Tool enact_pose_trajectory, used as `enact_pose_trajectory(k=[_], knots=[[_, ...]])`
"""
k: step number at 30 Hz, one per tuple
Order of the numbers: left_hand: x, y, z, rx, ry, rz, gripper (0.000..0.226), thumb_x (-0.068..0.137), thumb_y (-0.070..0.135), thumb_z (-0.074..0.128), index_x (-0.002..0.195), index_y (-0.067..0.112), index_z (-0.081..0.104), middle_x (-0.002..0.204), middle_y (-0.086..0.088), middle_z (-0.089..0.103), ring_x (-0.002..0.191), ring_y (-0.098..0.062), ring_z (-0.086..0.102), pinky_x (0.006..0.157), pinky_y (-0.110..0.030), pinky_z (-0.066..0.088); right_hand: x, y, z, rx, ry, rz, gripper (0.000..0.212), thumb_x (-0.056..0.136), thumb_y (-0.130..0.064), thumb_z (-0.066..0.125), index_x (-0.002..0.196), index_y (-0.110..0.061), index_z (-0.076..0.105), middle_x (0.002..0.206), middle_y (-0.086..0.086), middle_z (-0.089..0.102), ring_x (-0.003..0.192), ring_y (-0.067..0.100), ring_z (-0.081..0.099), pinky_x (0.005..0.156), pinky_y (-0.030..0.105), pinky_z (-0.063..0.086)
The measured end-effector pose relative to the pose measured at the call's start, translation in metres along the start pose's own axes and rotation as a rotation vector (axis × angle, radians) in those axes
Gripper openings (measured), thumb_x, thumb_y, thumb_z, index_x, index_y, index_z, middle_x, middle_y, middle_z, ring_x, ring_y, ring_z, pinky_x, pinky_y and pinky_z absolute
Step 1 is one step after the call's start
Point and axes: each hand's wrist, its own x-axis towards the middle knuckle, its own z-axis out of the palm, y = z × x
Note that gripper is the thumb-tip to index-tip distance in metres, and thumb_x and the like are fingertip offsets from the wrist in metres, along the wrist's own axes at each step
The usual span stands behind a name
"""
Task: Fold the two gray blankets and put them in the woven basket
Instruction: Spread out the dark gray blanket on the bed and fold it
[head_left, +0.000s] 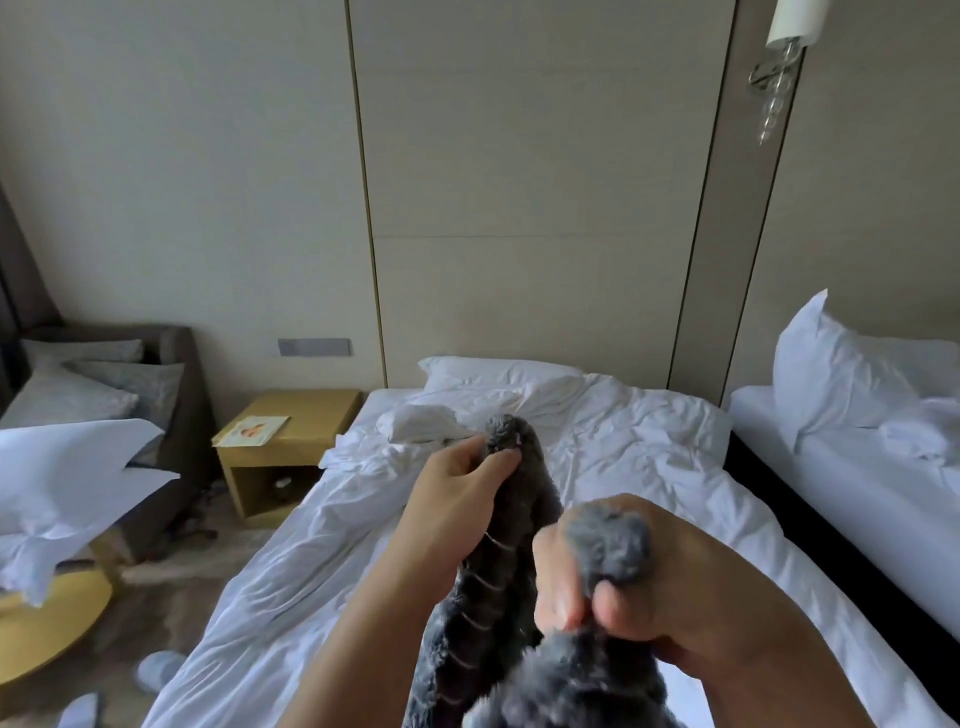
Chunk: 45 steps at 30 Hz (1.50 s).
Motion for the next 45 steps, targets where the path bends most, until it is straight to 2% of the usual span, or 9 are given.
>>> enact_pose_trajectory(k=[5, 9, 18, 24, 32, 36, 39, 43, 45], knots=[[-0.007, 0.002, 0.006, 0.025, -0.162, -0.001, 0.023, 0.089, 0.023, 0.052, 0.078, 0.023, 0.073, 0.07, 0.001, 0.072, 0.066, -0.011, 0.066, 0.057, -0.02, 0.049, 0.022, 0.027, -0.009, -0.505, 0.785, 0.145, 0.013, 0.087, -0.028, 0.069, 0.099, -0.028, 0.064, 0.093, -0.011, 0.071, 0.088, 0.0, 0.066, 0.089, 0.029, 0.051], [-0.01, -0.004, 0.003, 0.032, -0.12, 0.005, 0.022, 0.09, 0.025, 0.05, 0.09, 0.024, 0.073, 0.09, -0.021, 0.069, 0.074, -0.023, 0.062, 0.068, -0.036, 0.049, 0.016, 0.031, -0.005, -0.287, 0.646, 0.23, 0.012, 0.089, -0.037, 0.062, 0.1, -0.031, 0.061, 0.098, -0.011, 0.071, 0.096, 0.002, 0.066, 0.092, 0.03, 0.049], [-0.012, -0.007, 0.011, -0.093, -0.091, -0.078, 0.02, 0.089, 0.023, 0.059, 0.081, 0.014, 0.075, 0.077, -0.014, 0.073, 0.07, -0.021, 0.067, 0.064, -0.032, 0.052, -0.001, 0.01, -0.012, 0.372, 0.331, 0.148, 0.013, 0.064, -0.002, 0.073, 0.074, -0.011, 0.074, 0.074, 0.009, 0.071, 0.069, 0.018, 0.069, 0.066, 0.026, 0.055], [-0.015, -0.007, 0.012, -0.093, -0.171, -0.018, 0.026, 0.085, 0.02, 0.051, 0.089, 0.019, 0.076, 0.089, -0.011, 0.075, 0.088, -0.026, 0.071, 0.078, -0.038, 0.056, 0.008, 0.027, -0.01, -0.054, 0.817, 0.237, 0.012, 0.073, -0.008, 0.078, 0.081, -0.013, 0.071, 0.084, 0.008, 0.075, 0.083, 0.02, 0.072, 0.081, 0.034, 0.056], [-0.018, -0.003, 0.004, -0.016, -0.22, 0.079, 0.036, 0.084, 0.043, 0.053, 0.086, 0.014, 0.073, 0.089, -0.017, 0.071, 0.084, -0.026, 0.068, 0.074, -0.034, 0.052, 0.013, 0.027, -0.004, -0.186, 0.956, 0.225, 0.018, 0.071, -0.016, 0.082, 0.064, -0.026, 0.069, 0.063, -0.007, 0.071, 0.057, 0.001, 0.066, 0.049, 0.009, 0.044], [-0.019, -0.004, 0.003, 0.124, -0.287, 0.179, 0.059, 0.068, 0.073, 0.064, 0.079, 0.016, 0.067, 0.068, -0.008, 0.062, 0.065, -0.02, 0.056, 0.063, -0.039, 0.047, 0.011, 0.027, -0.004, -0.167, 0.991, 0.232, 0.02, 0.072, -0.013, 0.08, 0.062, -0.026, 0.069, 0.063, -0.007, 0.07, 0.058, 0.001, 0.066, 0.048, 0.009, 0.044], [-0.018, -0.002, 0.003, 0.162, -0.344, 0.215, 0.046, 0.069, 0.063, 0.071, 0.097, 0.026, 0.071, 0.093, -0.002, 0.074, 0.092, -0.02, 0.07, 0.086, -0.045, 0.055, 0.011, 0.027, -0.004, -0.118, 1.007, 0.209, 0.015, 0.068, -0.018, 0.084, 0.063, -0.021, 0.07, 0.067, -0.003, 0.073, 0.064, 0.006, 0.07, 0.052, 0.011, 0.047], [-0.016, -0.003, 0.005, 0.266, -0.373, 0.249, 0.039, 0.063, 0.053, 0.078, 0.097, 0.037, 0.069, 0.089, 0.005, 0.075, 0.085, -0.01, 0.071, 0.077, -0.03, 0.058, 0.008, 0.023, -0.004, 0.038, 1.006, 0.214, 0.014, 0.066, -0.021, 0.084, 0.067, -0.013, 0.073, 0.072, 0.006, 0.075, 0.065, 0.018, 0.072, 0.054, 0.023, 0.053], [-0.017, -0.003, 0.008, 0.256, -0.367, 0.247, 0.039, 0.062, 0.054, 0.078, 0.092, 0.029, 0.07, 0.084, -0.004, 0.074, 0.081, -0.018, 0.071, 0.076, -0.04, 0.058, 0.006, 0.019, -0.007, 0.142, 0.948, 0.234, 0.016, 0.066, -0.024, 0.083, 0.069, -0.011, 0.074, 0.077, 0.012, 0.075, 0.068, 0.024, 0.072, 0.06, 0.029, 0.056]])
